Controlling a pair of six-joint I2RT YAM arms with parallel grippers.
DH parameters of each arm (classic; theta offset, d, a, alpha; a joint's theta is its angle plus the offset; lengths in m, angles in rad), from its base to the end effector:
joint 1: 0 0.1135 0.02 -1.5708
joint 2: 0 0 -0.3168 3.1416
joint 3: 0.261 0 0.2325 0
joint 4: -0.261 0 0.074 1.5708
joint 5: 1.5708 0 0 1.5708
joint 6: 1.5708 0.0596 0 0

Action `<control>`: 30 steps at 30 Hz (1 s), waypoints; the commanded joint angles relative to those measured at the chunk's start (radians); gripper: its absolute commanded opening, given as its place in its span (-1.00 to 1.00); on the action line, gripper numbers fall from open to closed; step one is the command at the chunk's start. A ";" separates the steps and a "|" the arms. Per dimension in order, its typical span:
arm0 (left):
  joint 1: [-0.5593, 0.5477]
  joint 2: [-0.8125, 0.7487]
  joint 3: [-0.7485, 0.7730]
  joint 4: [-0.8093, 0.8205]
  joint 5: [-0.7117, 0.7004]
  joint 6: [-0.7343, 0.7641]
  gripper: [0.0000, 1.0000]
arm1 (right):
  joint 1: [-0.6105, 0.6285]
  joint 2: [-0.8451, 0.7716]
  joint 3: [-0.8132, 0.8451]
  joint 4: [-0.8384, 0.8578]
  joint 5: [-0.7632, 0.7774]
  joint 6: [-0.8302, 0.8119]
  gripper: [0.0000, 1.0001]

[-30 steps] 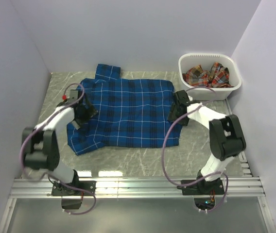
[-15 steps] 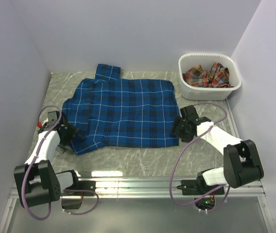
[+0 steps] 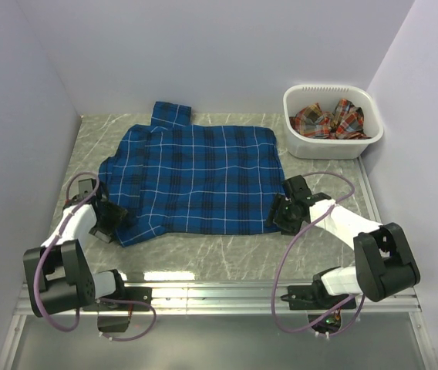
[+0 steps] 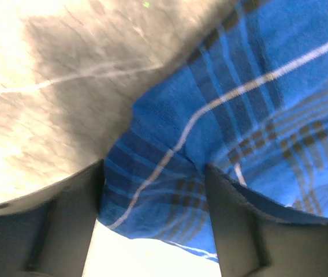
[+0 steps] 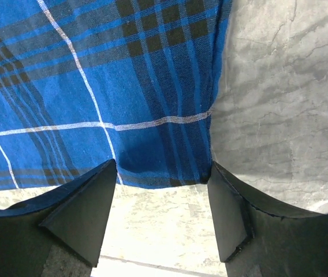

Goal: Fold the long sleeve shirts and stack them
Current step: Fold the shirt

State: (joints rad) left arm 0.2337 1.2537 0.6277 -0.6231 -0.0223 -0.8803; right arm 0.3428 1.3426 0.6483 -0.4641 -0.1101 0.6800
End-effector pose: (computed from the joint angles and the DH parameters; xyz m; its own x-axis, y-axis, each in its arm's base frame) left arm 0.1754 0.0431 0.2048 -0.4041 -0.8885 -0.2177 -0.8633 0.4491 -0.2303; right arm 0.1982 0.0777 0.2024 -0.9071 0.3399 -0.2484 0.2505 0.9100 0.3303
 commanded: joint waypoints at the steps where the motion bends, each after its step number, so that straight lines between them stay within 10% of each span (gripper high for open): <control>1: 0.000 -0.056 0.010 -0.016 0.068 0.004 0.34 | 0.009 -0.007 -0.019 0.024 0.018 0.023 0.39; 8: -0.001 -0.120 0.018 -0.033 0.162 0.027 -0.47 | 0.009 -0.014 -0.015 0.022 0.036 0.021 -0.02; 17: -0.002 -0.169 0.225 -0.142 0.262 0.052 -0.85 | 0.010 -0.043 0.069 -0.054 0.093 -0.028 -0.96; 30: 0.000 0.016 0.421 -0.084 0.231 0.041 -0.85 | -0.059 0.022 0.358 -0.176 0.121 -0.126 -1.00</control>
State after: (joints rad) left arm 0.2333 1.2499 0.9745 -0.7444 0.2115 -0.8486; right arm 0.2993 1.3285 0.9295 -0.6113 -0.0071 0.5850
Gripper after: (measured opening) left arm 0.074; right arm 0.026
